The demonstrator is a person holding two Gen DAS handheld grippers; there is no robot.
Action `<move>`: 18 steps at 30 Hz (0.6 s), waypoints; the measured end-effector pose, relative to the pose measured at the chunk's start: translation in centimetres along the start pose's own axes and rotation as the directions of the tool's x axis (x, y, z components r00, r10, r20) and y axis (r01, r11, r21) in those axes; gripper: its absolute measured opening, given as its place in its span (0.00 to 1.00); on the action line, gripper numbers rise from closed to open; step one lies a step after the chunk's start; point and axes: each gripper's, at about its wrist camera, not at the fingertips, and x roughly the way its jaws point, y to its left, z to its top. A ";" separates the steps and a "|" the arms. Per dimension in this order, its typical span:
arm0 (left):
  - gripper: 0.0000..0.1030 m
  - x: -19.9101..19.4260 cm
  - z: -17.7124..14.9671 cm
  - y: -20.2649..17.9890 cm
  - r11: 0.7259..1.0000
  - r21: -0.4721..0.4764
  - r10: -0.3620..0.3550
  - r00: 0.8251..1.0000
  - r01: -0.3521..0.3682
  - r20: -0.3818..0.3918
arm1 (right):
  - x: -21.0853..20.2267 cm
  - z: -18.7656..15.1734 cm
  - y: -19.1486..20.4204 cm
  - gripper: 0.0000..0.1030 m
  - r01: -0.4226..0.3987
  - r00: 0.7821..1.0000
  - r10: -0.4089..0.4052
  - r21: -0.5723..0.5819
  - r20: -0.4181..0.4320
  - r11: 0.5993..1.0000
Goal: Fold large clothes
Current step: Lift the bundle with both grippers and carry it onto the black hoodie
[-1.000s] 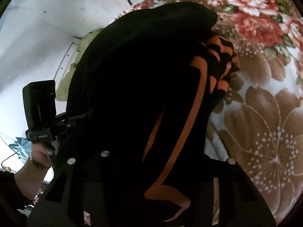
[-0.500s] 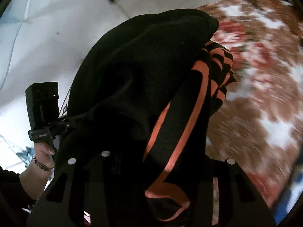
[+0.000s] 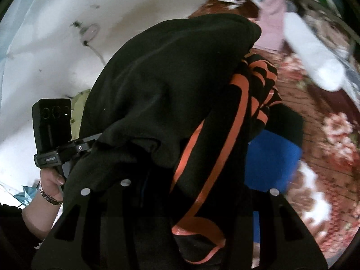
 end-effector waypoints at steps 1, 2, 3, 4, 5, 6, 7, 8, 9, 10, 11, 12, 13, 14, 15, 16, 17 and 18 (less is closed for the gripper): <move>0.45 1.5 -0.1 -0.1 1.000 -0.006 -0.003 1.000 0.003 -0.011 | -0.6 -0.5 -1.4 0.43 0.010 1.000 -0.010 0.003 -0.004 1.000; 0.45 3.5 -0.4 0.0 1.000 -0.014 -0.003 1.000 0.003 -0.028 | -0.5 -0.9 -3.2 0.43 0.017 1.000 -0.017 0.016 -0.008 1.000; 0.46 4.6 -0.6 0.1 1.000 -0.019 0.002 0.999 -0.003 -0.040 | 0.1 -1.4 -5.2 0.43 0.018 1.000 -0.017 0.030 -0.015 0.999; 0.46 6.6 -1.0 0.7 0.999 -0.024 0.019 0.998 -0.020 -0.063 | 1.0 -1.9 -7.0 0.43 0.018 1.000 -0.017 0.040 -0.026 0.999; 0.46 8.2 -1.4 1.4 0.999 -0.029 0.039 0.996 -0.041 -0.080 | 1.9 -2.3 -8.6 0.43 0.017 0.999 -0.015 0.047 -0.040 0.999; 0.46 9.9 -2.3 2.3 0.996 -0.011 0.086 0.990 -0.088 -0.108 | 3.3 -3.0 -9.8 0.43 0.018 0.998 -0.014 0.056 -0.061 0.998; 0.46 11.1 -3.2 3.1 0.991 0.010 0.132 0.982 -0.131 -0.135 | 4.9 -4.1 -11.3 0.43 0.017 0.996 -0.011 0.065 -0.088 0.998; 0.46 11.7 -4.1 3.9 0.987 0.019 0.158 0.976 -0.157 -0.153 | 5.9 -4.6 -12.0 0.43 0.011 0.995 -0.004 0.069 -0.097 0.998; 0.47 12.0 -4.9 4.8 0.986 0.018 0.169 0.973 -0.168 -0.156 | 6.8 -5.4 -12.8 0.42 -0.002 0.995 0.009 0.073 -0.096 0.997; 0.47 11.8 -5.5 5.4 0.985 0.012 0.171 0.975 -0.171 -0.143 | 7.1 -5.8 -13.2 0.42 -0.015 0.996 0.022 0.077 -0.088 0.997; 0.48 11.5 -5.8 5.9 0.986 0.006 0.168 0.977 -0.169 -0.133 | 7.3 -6.3 -13.8 0.42 -0.038 0.997 0.043 0.079 -0.064 0.996; 0.49 11.2 -6.1 6.4 0.986 -0.009 0.163 0.979 -0.166 -0.126 | 7.2 -6.8 -14.3 0.42 -0.059 0.997 0.063 0.083 -0.046 0.995; 0.51 11.1 -6.1 6.7 0.985 -0.010 0.168 0.977 -0.171 -0.131 | 7.0 -7.3 -14.9 0.43 -0.079 0.996 0.082 0.090 -0.032 0.993; 0.52 11.3 -6.1 6.7 0.984 0.002 0.176 0.974 -0.178 -0.140 | 6.7 -7.9 -15.5 0.43 -0.088 0.996 0.091 0.091 -0.024 0.992; 0.54 11.5 -6.1 6.5 0.981 0.025 0.193 0.970 -0.191 -0.151 | 6.4 -8.4 -16.0 0.43 -0.085 0.996 0.087 0.084 -0.024 0.993; 0.57 11.8 -5.7 6.3 0.978 0.042 0.207 0.965 -0.203 -0.158 | 6.2 -9.0 -16.2 0.43 -0.081 0.996 0.083 0.079 -0.025 0.994; 0.58 12.2 -5.5 5.9 0.974 0.062 0.224 0.960 -0.217 -0.166 | 6.1 -9.5 -16.4 0.43 -0.080 0.996 0.082 0.085 -0.027 0.993; 0.64 12.3 -5.4 5.4 0.969 0.084 0.244 0.955 -0.233 -0.168 | 5.7 -9.8 -16.5 0.43 -0.074 0.997 0.077 0.093 -0.029 0.993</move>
